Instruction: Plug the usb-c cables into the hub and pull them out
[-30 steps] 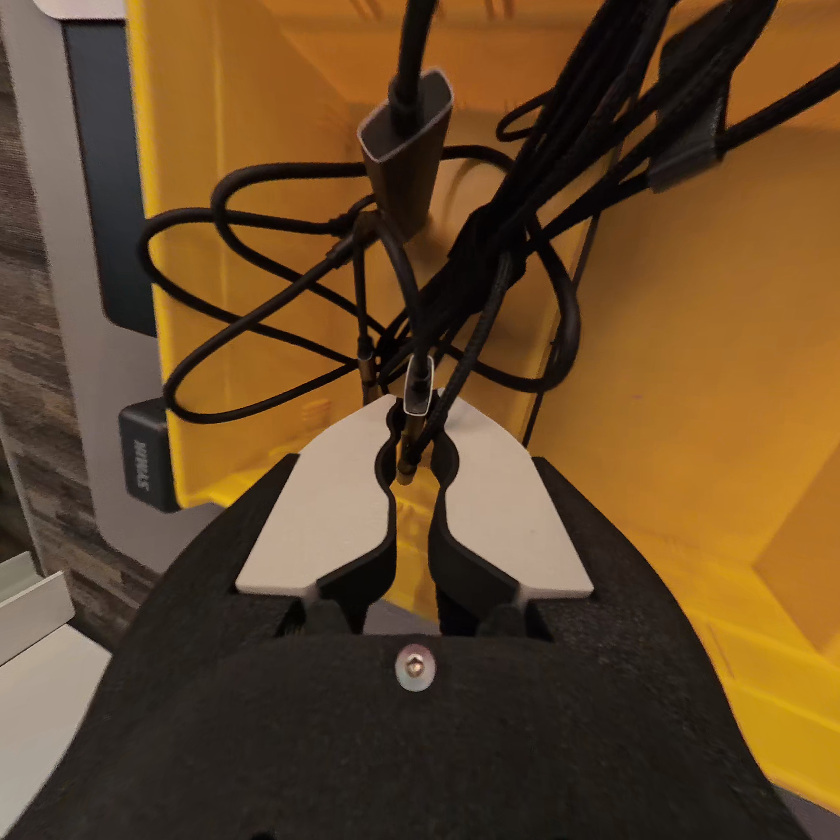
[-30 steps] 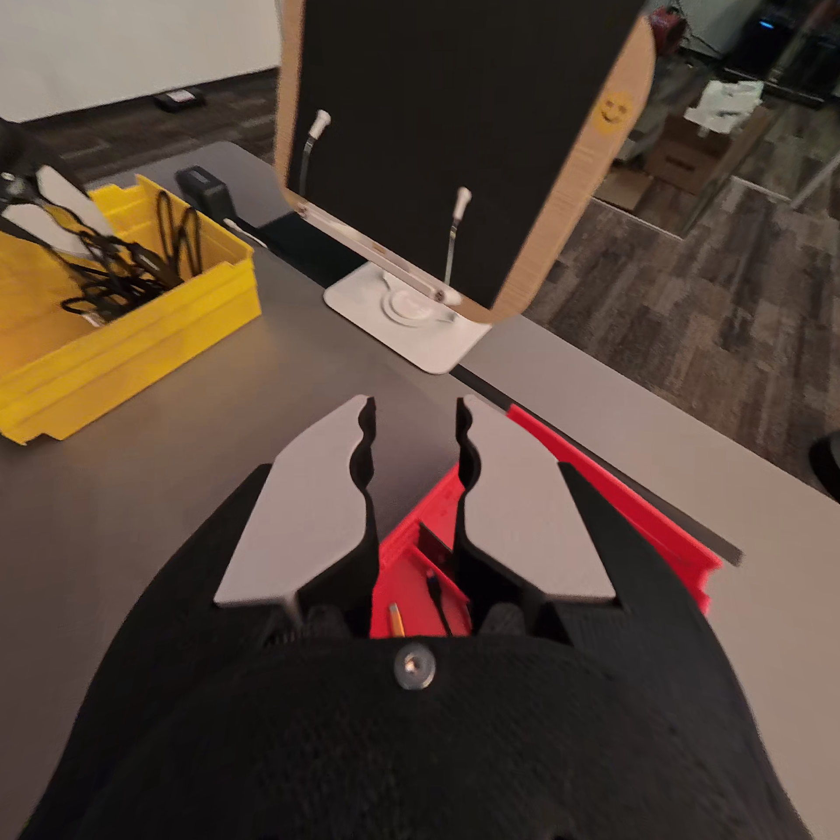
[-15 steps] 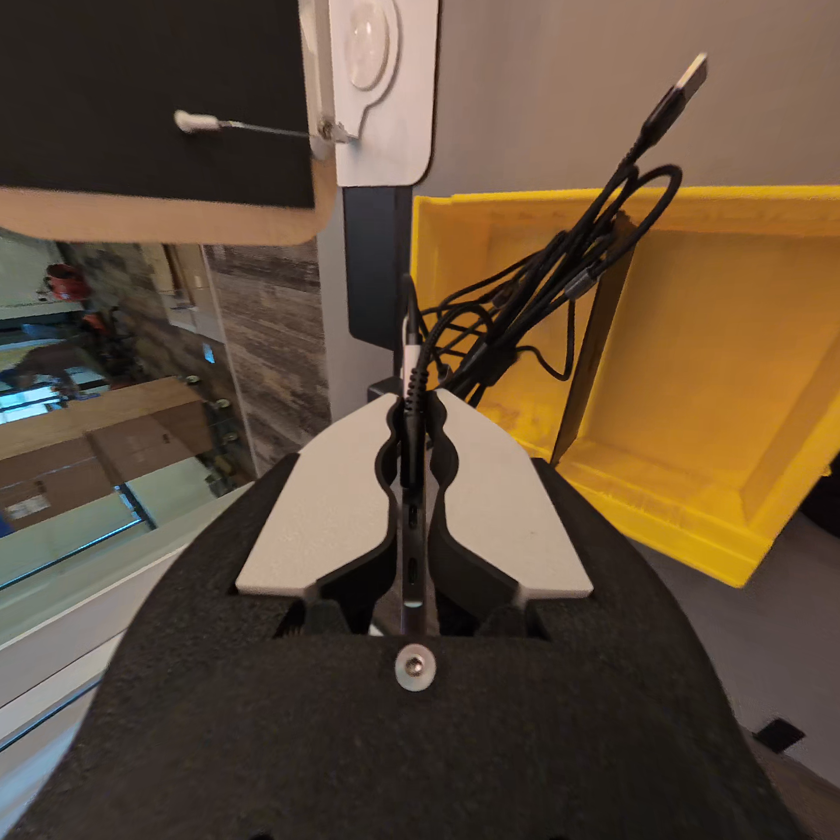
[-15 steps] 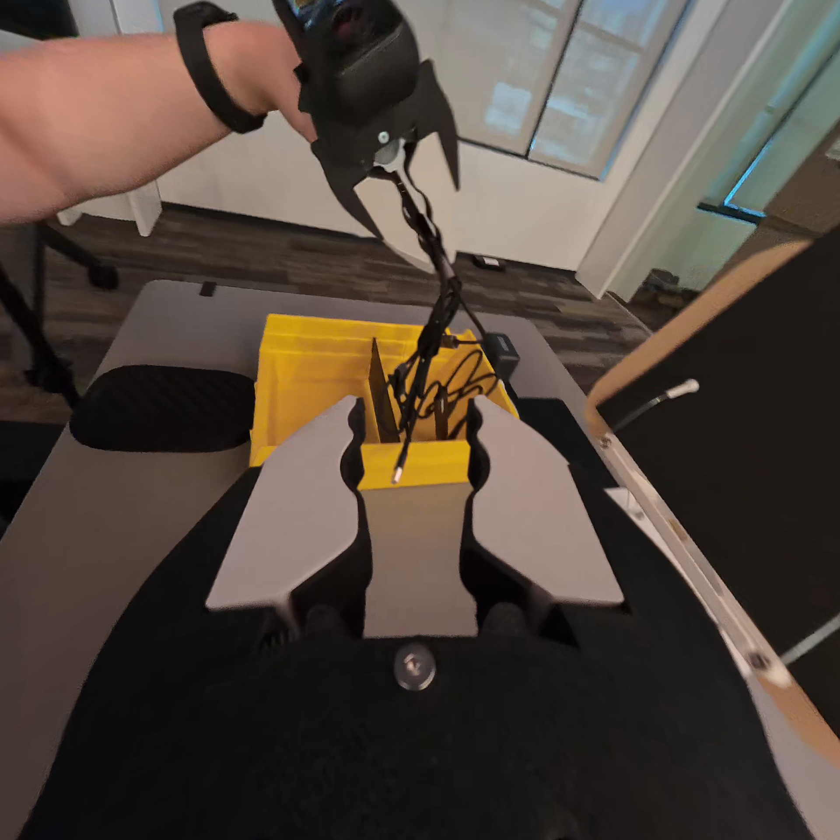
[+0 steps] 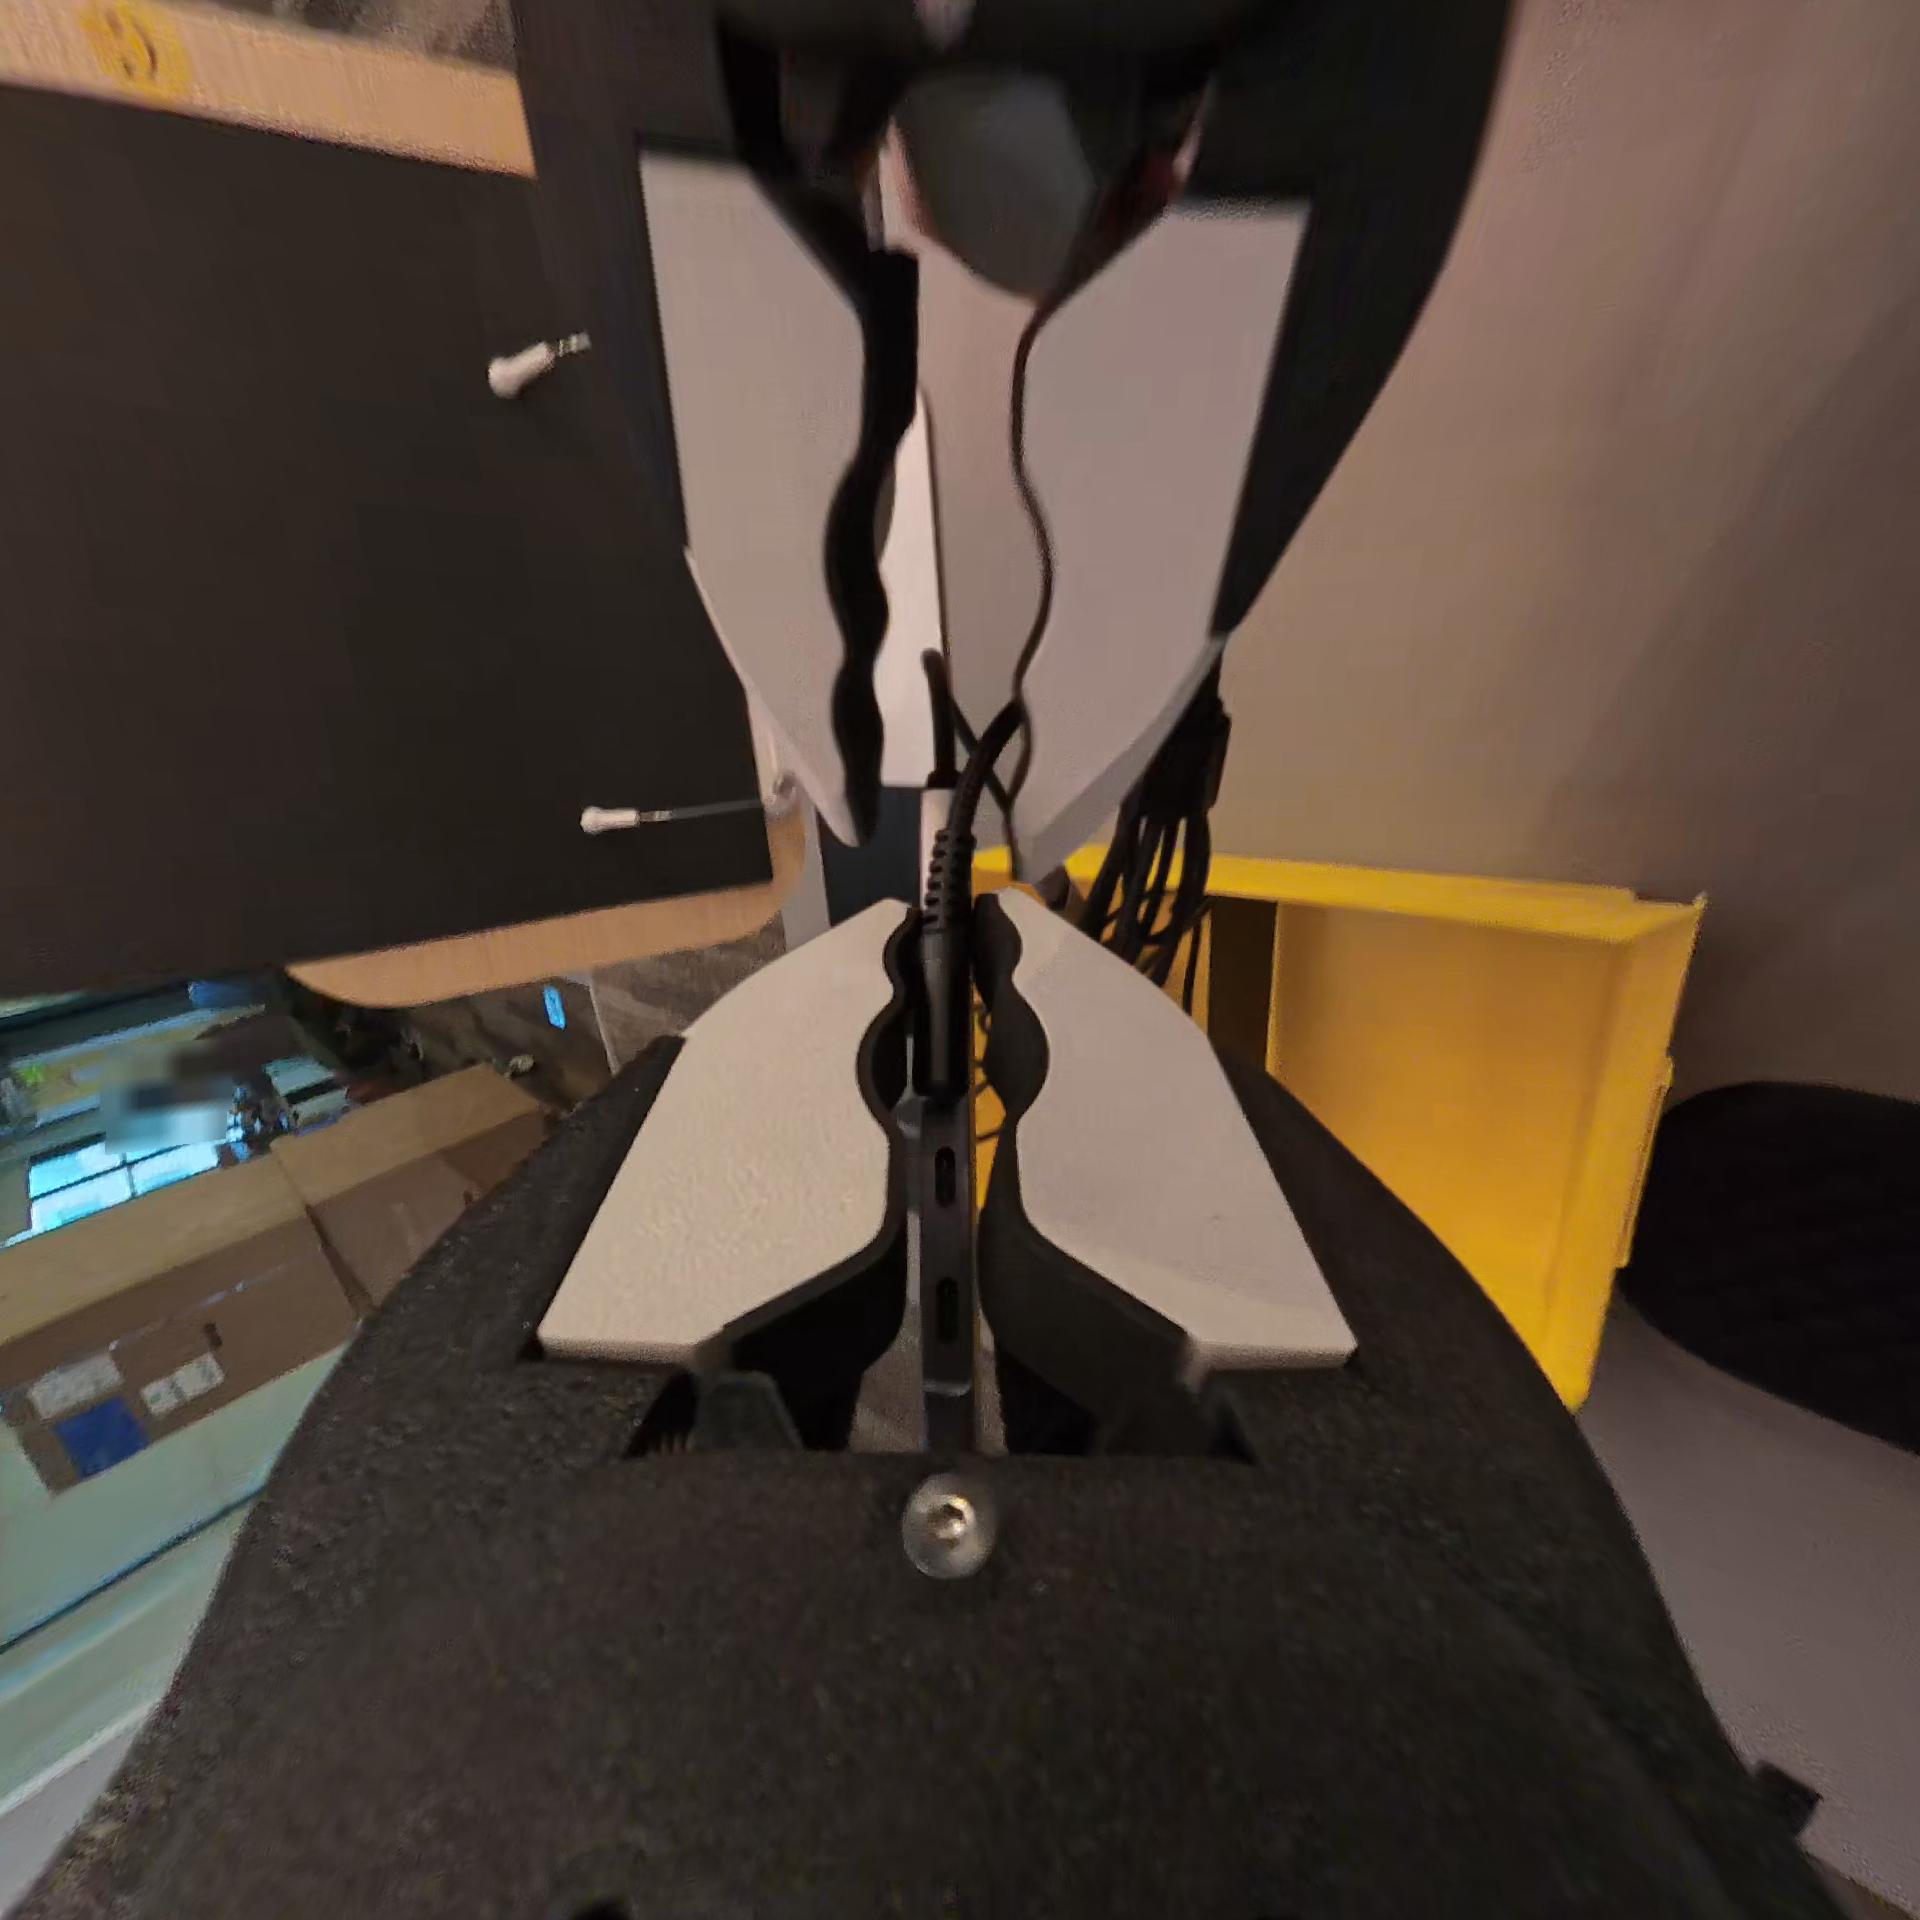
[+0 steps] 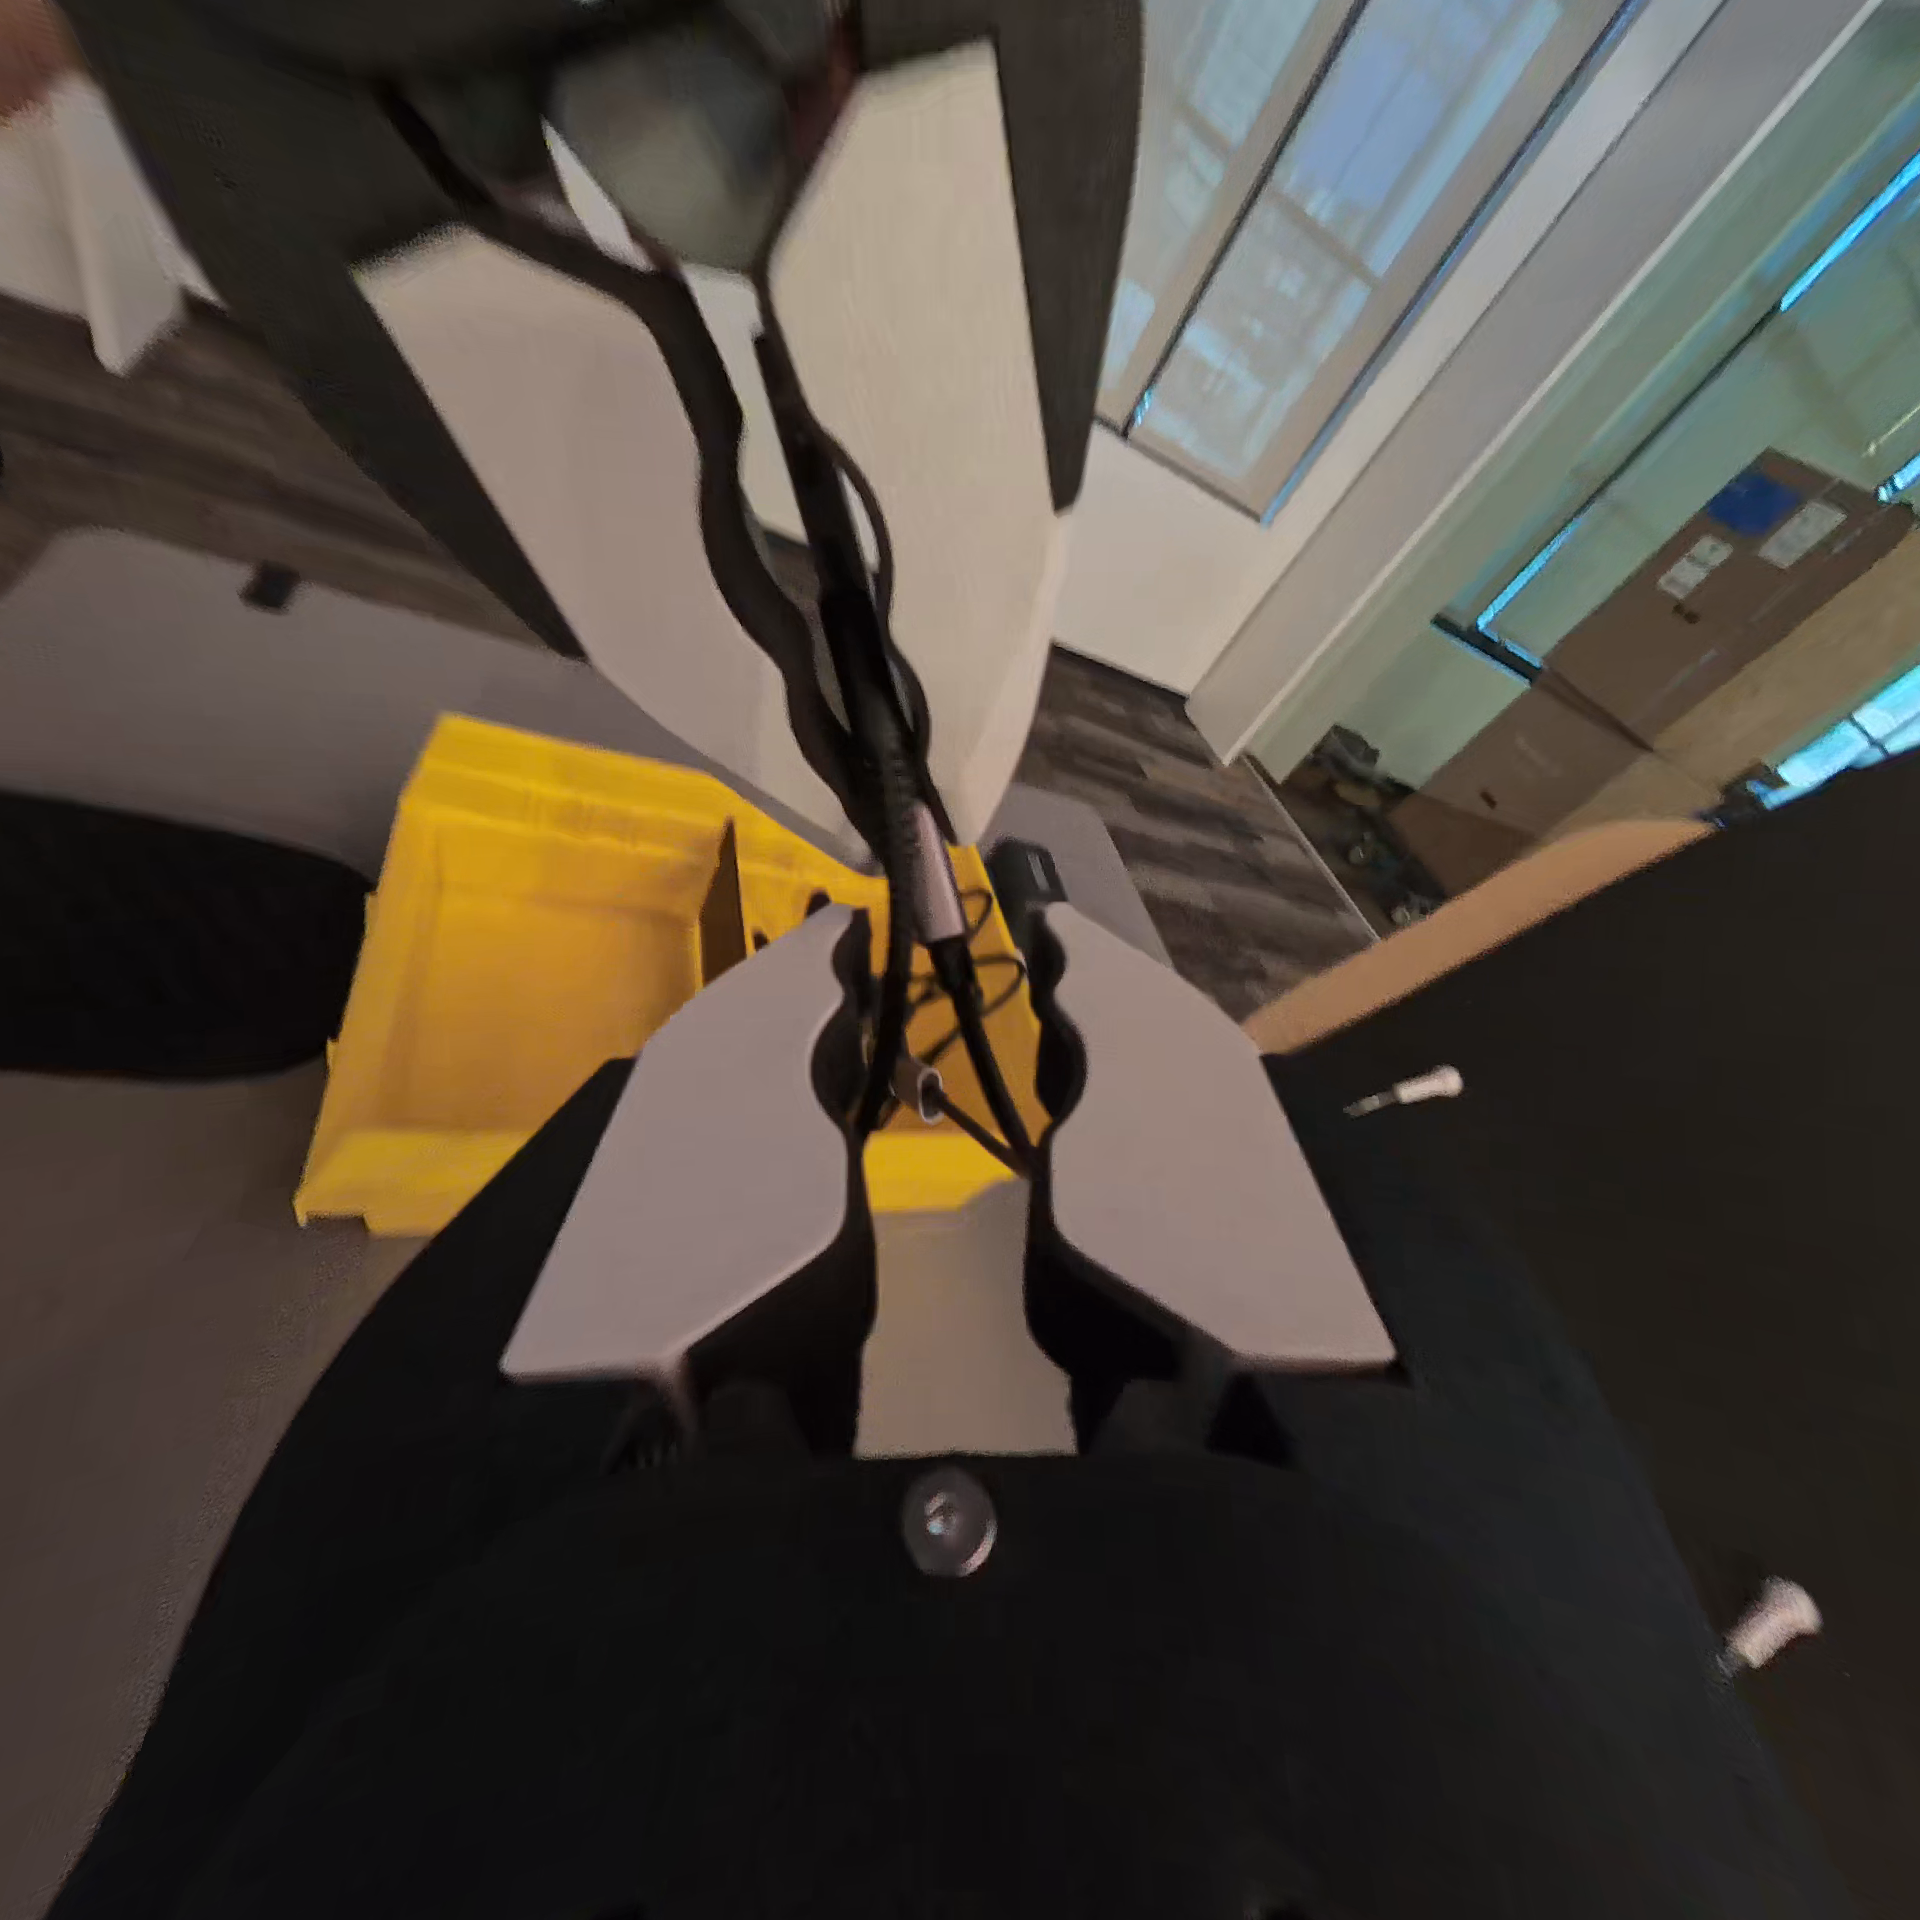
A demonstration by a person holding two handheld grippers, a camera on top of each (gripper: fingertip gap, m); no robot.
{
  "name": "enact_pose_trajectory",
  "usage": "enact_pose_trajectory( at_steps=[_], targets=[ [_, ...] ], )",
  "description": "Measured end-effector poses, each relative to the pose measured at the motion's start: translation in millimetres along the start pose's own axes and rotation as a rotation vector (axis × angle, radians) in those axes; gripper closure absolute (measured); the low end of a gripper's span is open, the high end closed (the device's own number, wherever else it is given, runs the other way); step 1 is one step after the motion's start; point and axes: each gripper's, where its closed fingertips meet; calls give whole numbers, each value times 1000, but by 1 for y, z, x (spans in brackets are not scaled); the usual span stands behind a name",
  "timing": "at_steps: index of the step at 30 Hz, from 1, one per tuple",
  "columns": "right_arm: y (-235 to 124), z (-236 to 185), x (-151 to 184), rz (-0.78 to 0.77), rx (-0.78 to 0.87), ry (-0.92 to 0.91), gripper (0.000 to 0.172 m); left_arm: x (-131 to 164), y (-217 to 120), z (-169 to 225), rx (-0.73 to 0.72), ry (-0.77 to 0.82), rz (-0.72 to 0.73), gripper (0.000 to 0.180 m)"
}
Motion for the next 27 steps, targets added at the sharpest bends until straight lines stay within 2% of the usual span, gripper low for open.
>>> enact_pose_trajectory(
  at_steps=[2,6,7,11,14,16,18,27],
  targets=[
    [-7,-3,10,-48,0,-39,161,-15,2,4,14,-5,49,171],
    [-31,-6,17,-45,9,-71,163,-35,6,8,3,-62,188,168],
    [-37,-6,20,-47,11,-69,163,-39,5,6,-17,-100,233,161],
    [-59,-9,31,-59,-14,-86,163,-60,3,7,-51,-257,499,148],
    [-70,-15,37,-57,-35,-99,163,-64,21,19,-28,-281,543,141],
    [-76,-19,43,-67,-41,-104,163,-72,28,26,-10,-291,603,145],
    [-81,-23,48,-55,-52,-102,163,-84,27,32,2,-281,698,159],
    [-94,-27,72,-67,-105,-179,163,-82,51,51,-27,-239,682,168]
  ],
)
Point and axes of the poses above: each gripper's, where its closed fingertips meet, y out along the fingers, x out of its underside, z = x × y across the jaws, and after that the axes turned 7 degrees about z, right-handed
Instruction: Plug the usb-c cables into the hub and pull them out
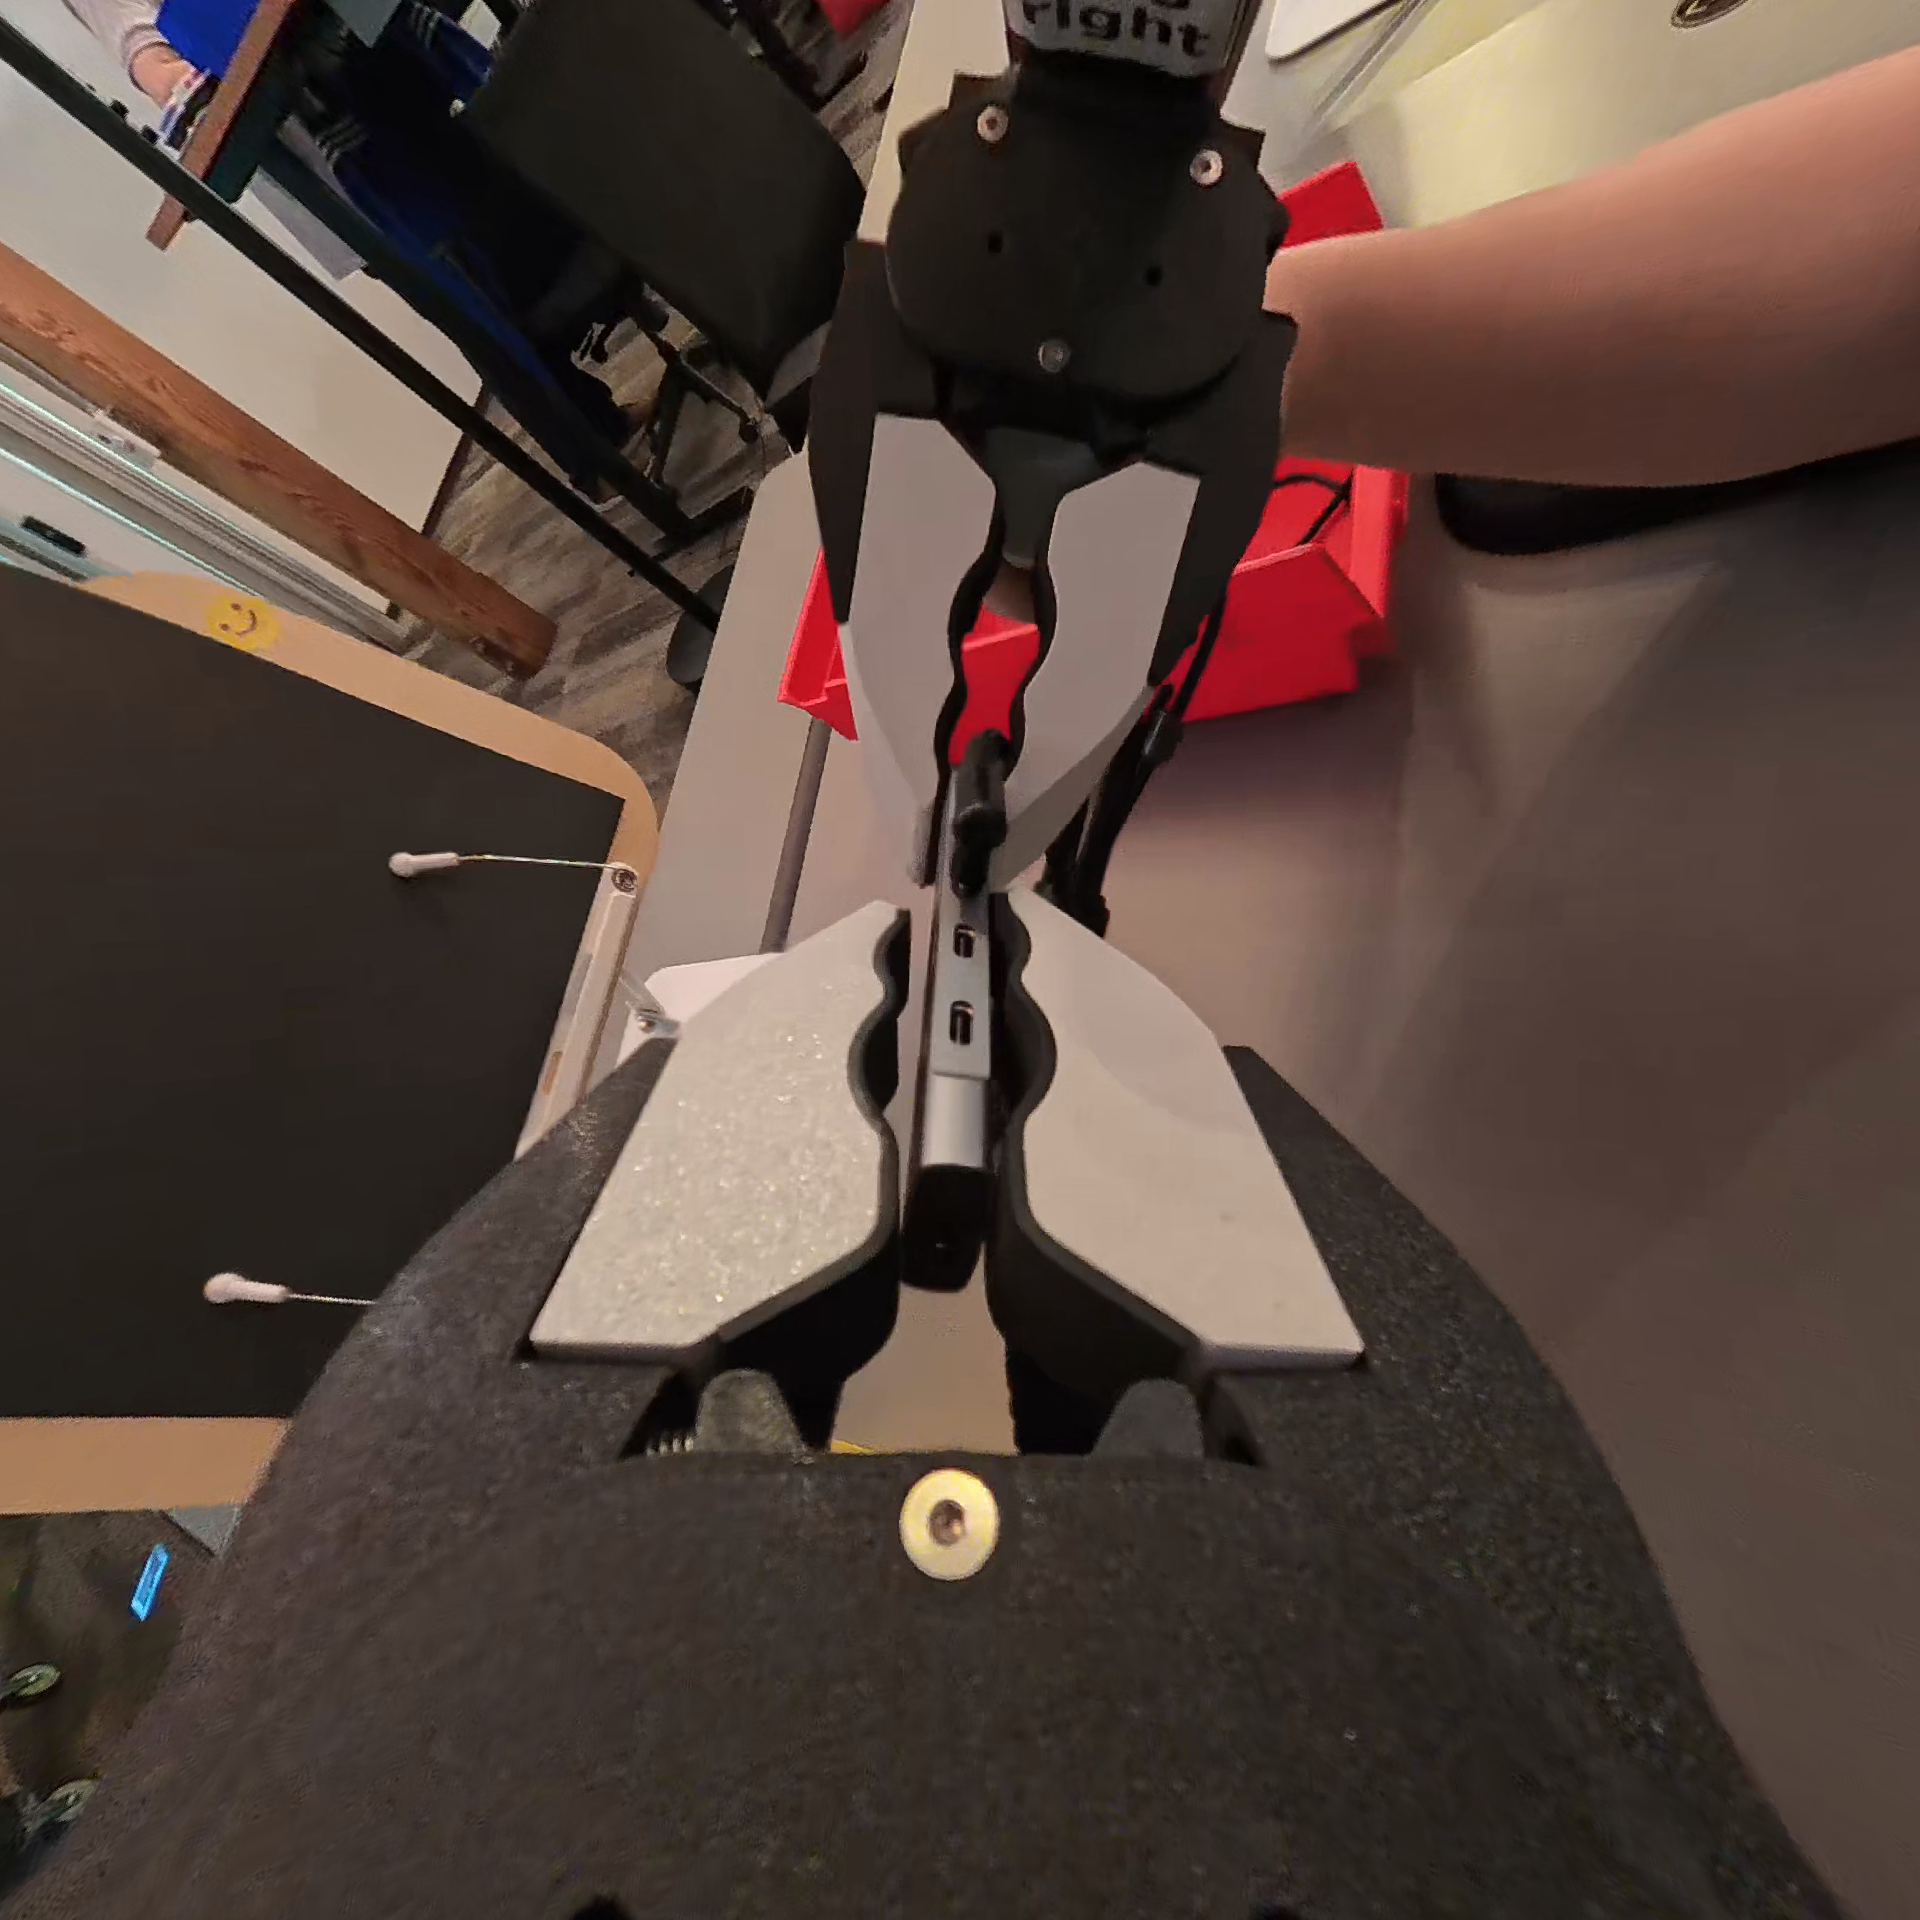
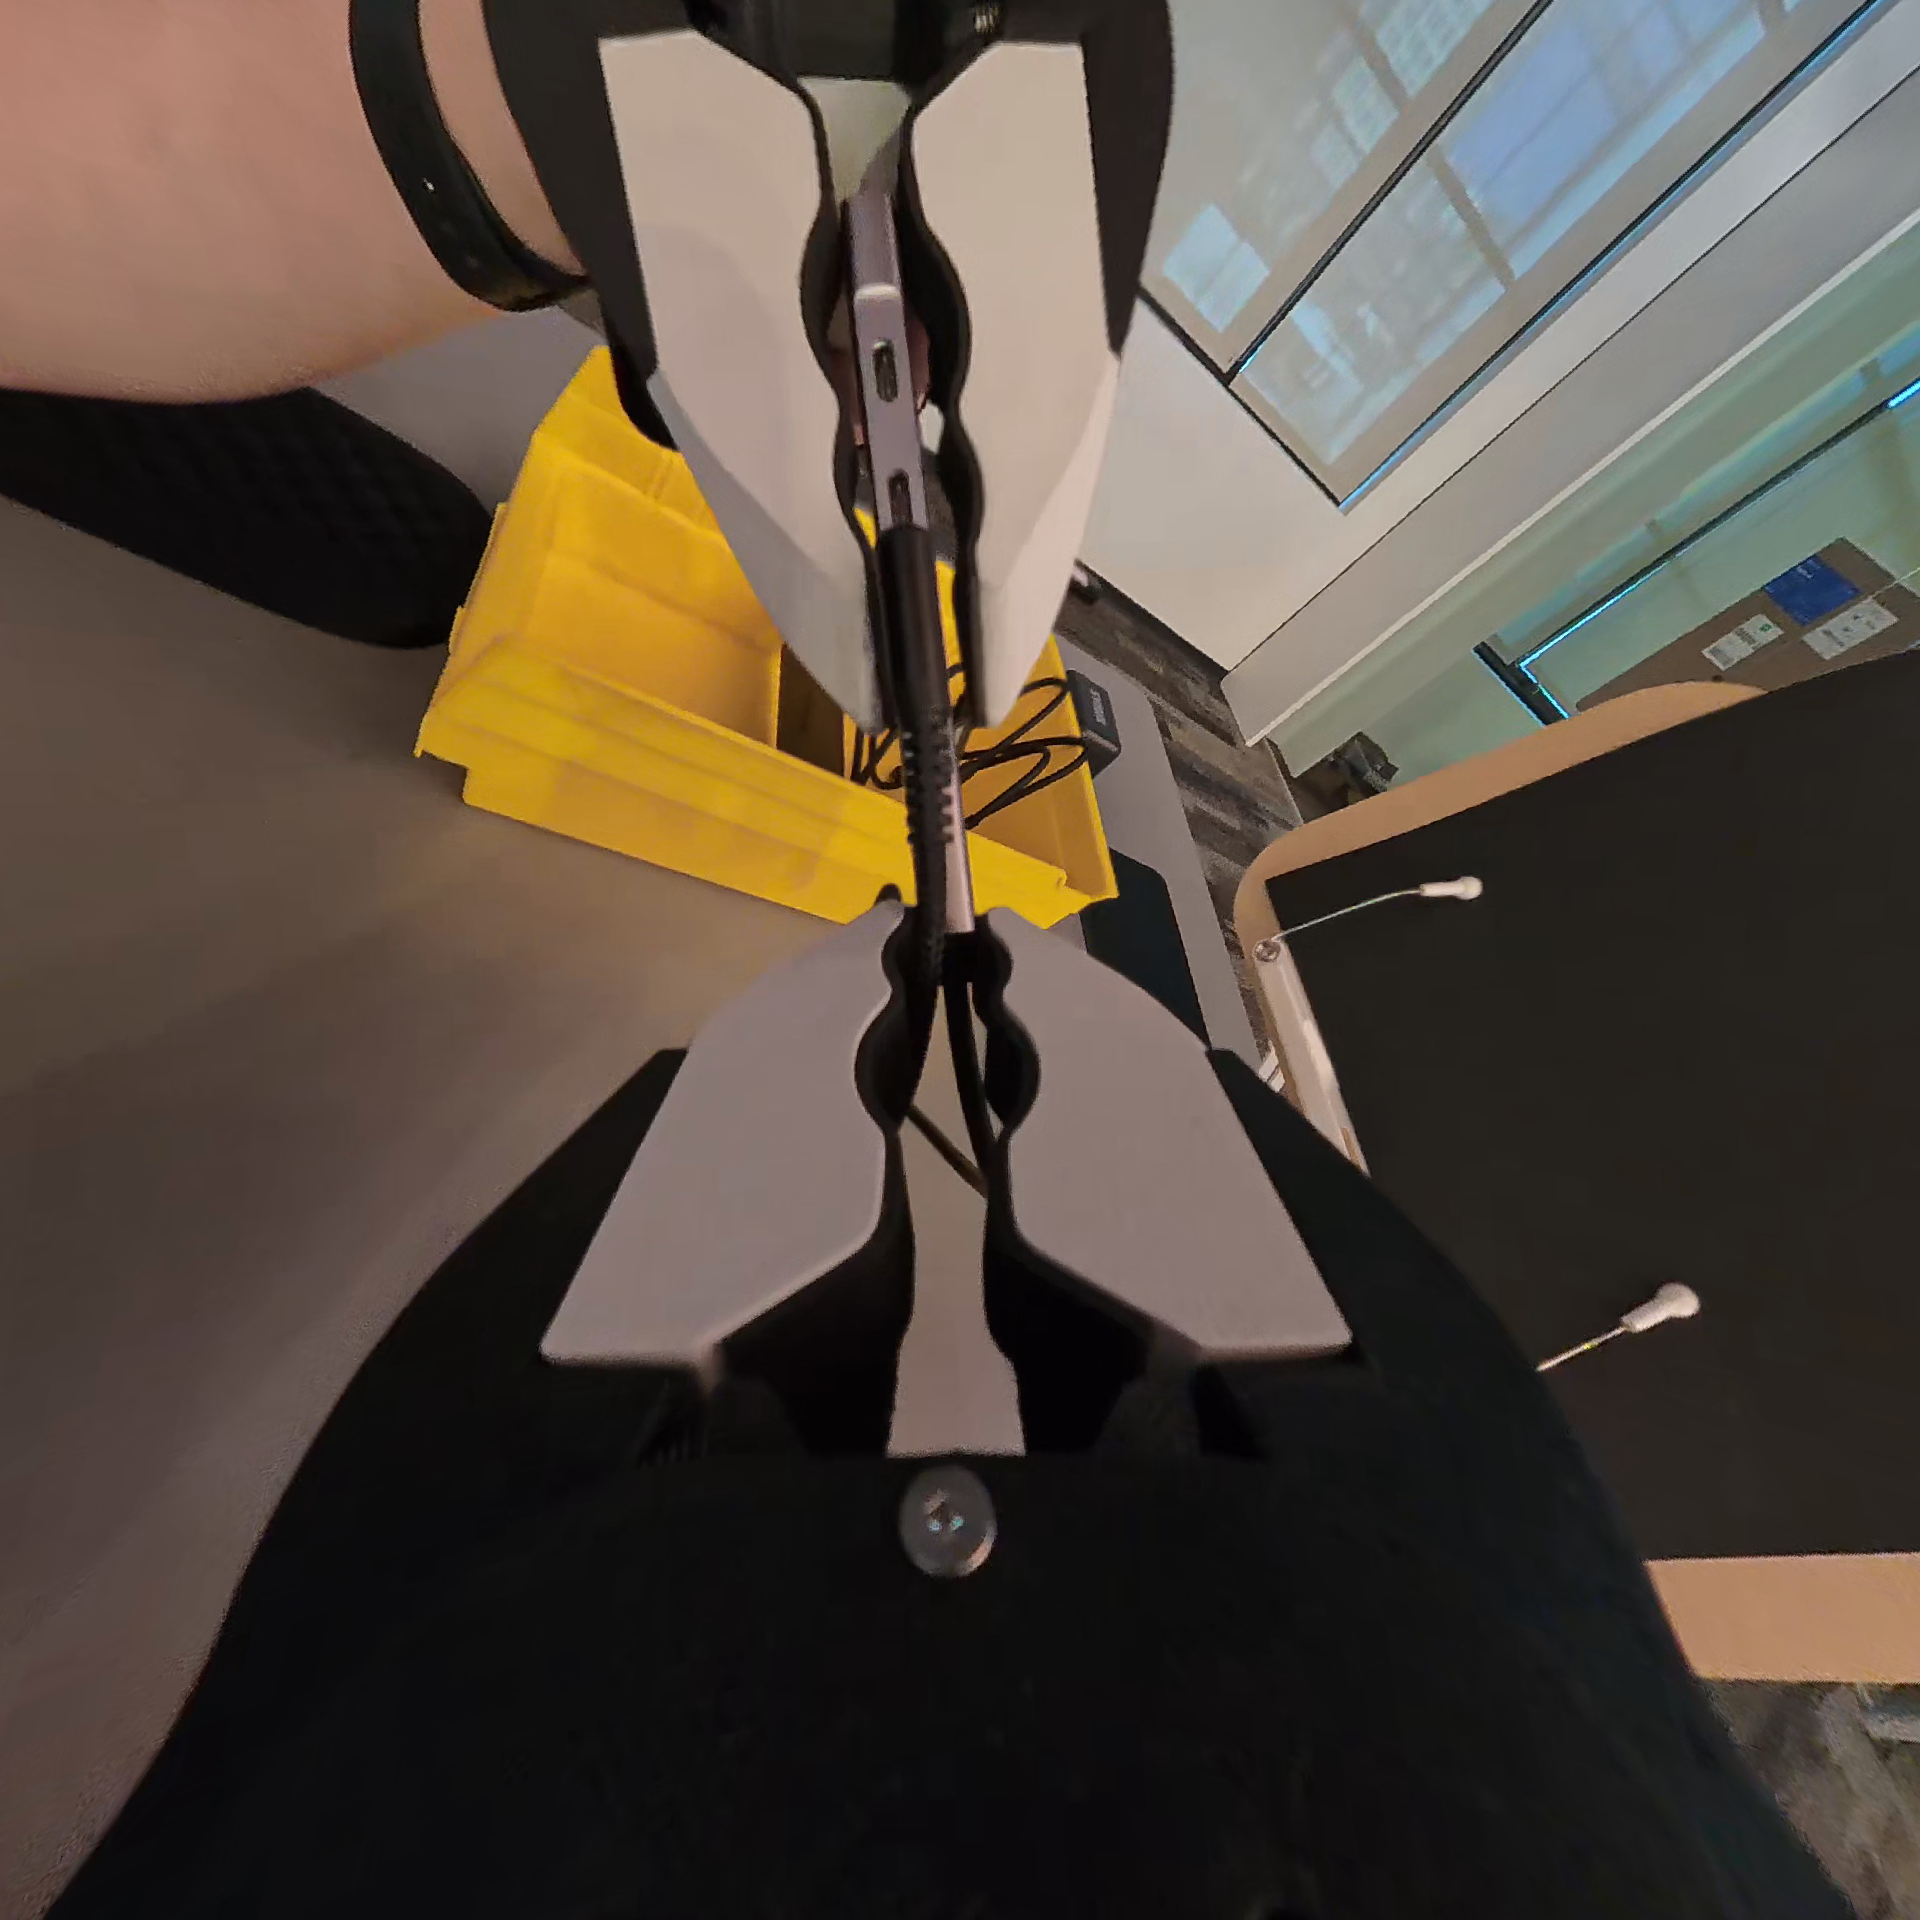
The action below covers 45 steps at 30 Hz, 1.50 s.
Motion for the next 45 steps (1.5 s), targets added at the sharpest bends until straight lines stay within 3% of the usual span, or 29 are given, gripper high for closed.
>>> enact_pose_trajectory(
  at_steps=[7,11,16,18,21,24,27,31,39,45],
  targets=[
    [2,-4,19,-73,-18,-37,163,26,11,2,-48,47,-56,167],
    [6,-5,25,-85,-30,-34,163,28,14,5,-27,14,-12,168],
    [11,6,32,-85,41,10,158,32,17,-6,-120,53,-54,168],
    [8,20,28,-68,119,55,144,38,18,-13,-164,53,-83,168],
    [1,36,20,-95,209,194,138,45,17,-25,-234,32,-90,168],
    [1,25,-3,-91,167,263,135,52,15,-29,-254,39,-118,168],
    [2,13,-21,-80,155,107,143,57,19,-25,-234,50,-133,169],
    [8,6,-14,-124,168,-81,153,57,26,-14,-200,93,-146,168],
    [13,-6,17,-283,96,-160,157,55,39,3,-128,120,-130,168],
    [12,-14,25,-315,38,-178,162,59,44,9,-97,137,-130,168]
  ],
)
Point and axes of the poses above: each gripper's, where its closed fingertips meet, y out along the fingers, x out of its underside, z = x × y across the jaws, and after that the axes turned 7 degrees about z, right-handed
